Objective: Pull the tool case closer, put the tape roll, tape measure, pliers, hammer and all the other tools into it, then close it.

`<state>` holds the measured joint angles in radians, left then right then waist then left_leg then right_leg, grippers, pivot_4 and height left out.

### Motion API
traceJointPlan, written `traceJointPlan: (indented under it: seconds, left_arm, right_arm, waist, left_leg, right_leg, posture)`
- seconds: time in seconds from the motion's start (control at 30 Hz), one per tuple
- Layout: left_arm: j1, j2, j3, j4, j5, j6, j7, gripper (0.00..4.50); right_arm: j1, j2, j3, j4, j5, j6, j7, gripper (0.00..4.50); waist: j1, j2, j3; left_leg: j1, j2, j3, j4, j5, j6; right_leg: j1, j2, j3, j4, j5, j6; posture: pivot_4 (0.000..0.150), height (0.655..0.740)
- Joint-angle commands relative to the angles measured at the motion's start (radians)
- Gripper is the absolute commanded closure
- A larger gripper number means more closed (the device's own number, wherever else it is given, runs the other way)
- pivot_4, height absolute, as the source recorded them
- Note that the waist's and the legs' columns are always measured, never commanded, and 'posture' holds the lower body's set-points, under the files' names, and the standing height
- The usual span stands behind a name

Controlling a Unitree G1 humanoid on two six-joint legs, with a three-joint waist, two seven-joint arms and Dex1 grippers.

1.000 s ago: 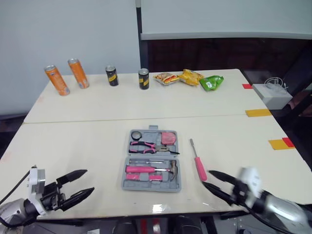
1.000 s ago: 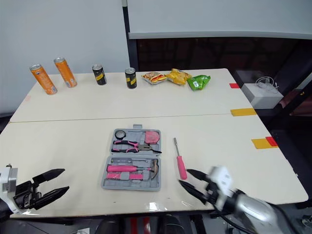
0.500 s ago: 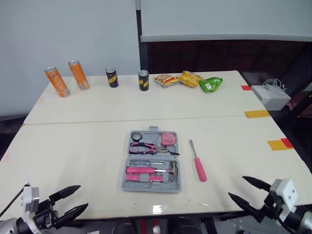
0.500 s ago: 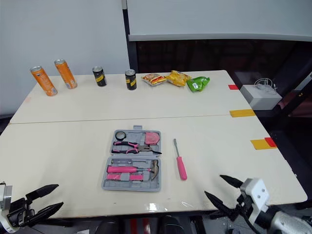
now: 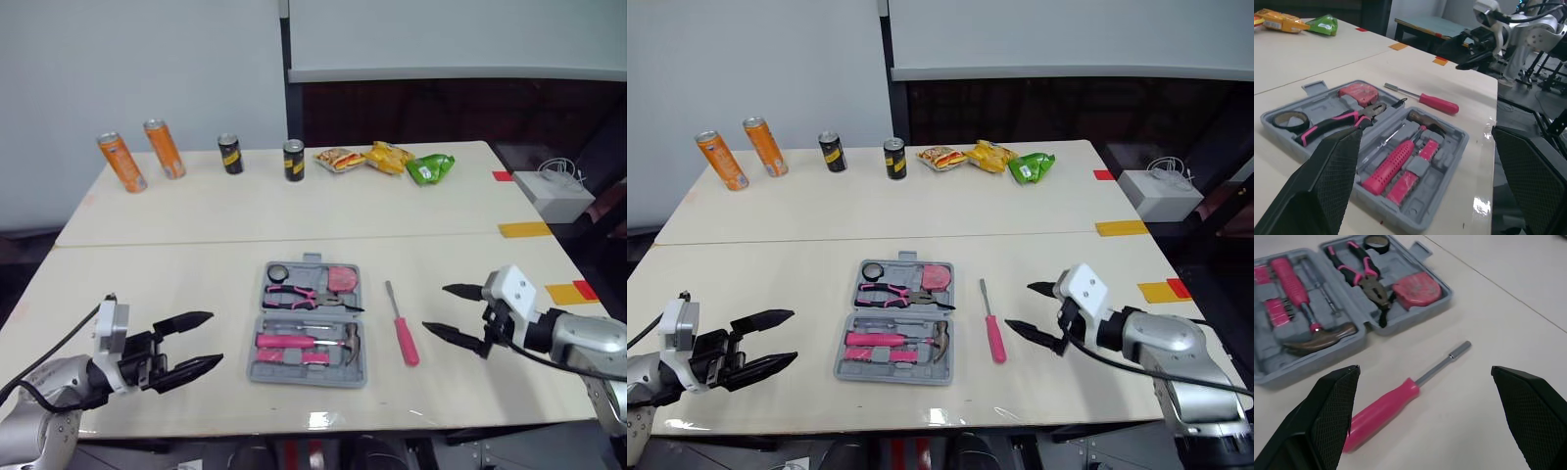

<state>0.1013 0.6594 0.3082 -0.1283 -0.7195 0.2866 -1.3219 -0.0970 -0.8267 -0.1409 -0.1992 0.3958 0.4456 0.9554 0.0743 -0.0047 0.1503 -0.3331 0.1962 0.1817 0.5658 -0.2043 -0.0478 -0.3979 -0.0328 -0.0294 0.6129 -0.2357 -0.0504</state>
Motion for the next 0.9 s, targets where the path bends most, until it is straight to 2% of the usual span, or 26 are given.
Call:
traceJointPlan:
  seconds: [0.03,0.17,0.27,0.47,0.6,0.73,0.9]
  left_arm:
    - [-0.015,0.010,-0.003,-0.093,-0.037,0.028,0.022,0.00]
    - [-0.006,0.032,-0.020,-0.162,-0.048,0.052,0.010,0.00]
    - [-0.013,0.045,-0.031,-0.199,-0.069,0.075,0.007,0.00]
    - [-0.052,0.052,-0.046,-0.216,-0.084,0.093,0.017,0.00]
    - [-0.057,0.046,-0.047,-0.234,-0.090,0.100,0.040,0.00]
    - [-0.049,0.043,-0.046,-0.259,-0.098,0.111,0.066,0.00]
    - [-0.050,0.045,-0.048,-0.270,-0.104,0.119,0.086,0.00]
  right_arm:
    - [-0.065,-0.003,0.045,-0.025,-0.013,0.000,0.011,0.05]
    - [-0.150,-0.074,0.145,0.036,-0.098,-0.128,0.149,0.05]
    - [-0.291,-0.107,0.244,0.164,-0.183,-0.263,0.273,0.05]
    - [-0.539,-0.070,0.394,0.431,-0.313,-0.512,0.456,0.05]
    - [-0.645,-0.020,0.452,0.588,-0.381,-0.664,0.502,0.05]
    - [-0.717,0.018,0.493,0.723,-0.443,-0.844,0.525,0.05]
    - [-0.831,0.065,0.583,0.893,-0.578,-1.084,0.523,0.05]
  waist:
    - [-0.001,0.000,0.000]
    - [0.000,0.000,0.000]
    - [-0.003,0.001,0.001]
    - [-0.014,0.001,0.002]
    - [-0.021,0.001,0.002]
    - [-0.024,0.001,0.003]
    - [-0.028,0.001,0.003]
  left_leg:
    - [0.000,0.000,0.000,0.000,0.000,0.000]
    - [-0.001,0.000,0.000,0.001,0.000,0.000]
    - [-0.001,0.001,0.001,0.003,0.000,0.000]
    - [-0.002,0.001,0.000,0.013,0.000,0.000]
    - [-0.006,0.002,0.000,0.018,0.000,0.000]
    - [-0.019,0.003,-0.002,0.027,-0.001,0.002]
    - [-0.020,0.003,-0.002,0.030,-0.001,0.003]
  right_leg:
    - [-0.001,0.000,0.000,0.000,0.000,0.000]
    - [-0.002,0.000,0.000,0.001,0.000,0.000]
    - [-0.001,0.000,0.000,0.001,0.000,-0.001]
    - [-0.003,0.000,0.001,0.011,0.000,-0.002]
    - [-0.005,-0.001,0.001,0.016,0.000,-0.003]
    - [-0.016,0.000,0.000,0.022,0.001,-0.004]
    - [-0.017,-0.001,0.000,0.025,0.000,-0.004]
  posture:
    - [0.150,0.7400]
    - [0.150,0.7400]
    - [0.150,0.7400]
    - [0.150,0.7400]
    - [0.150,0.7400]
    - [0.150,0.7400]
    - [0.150,0.7400]
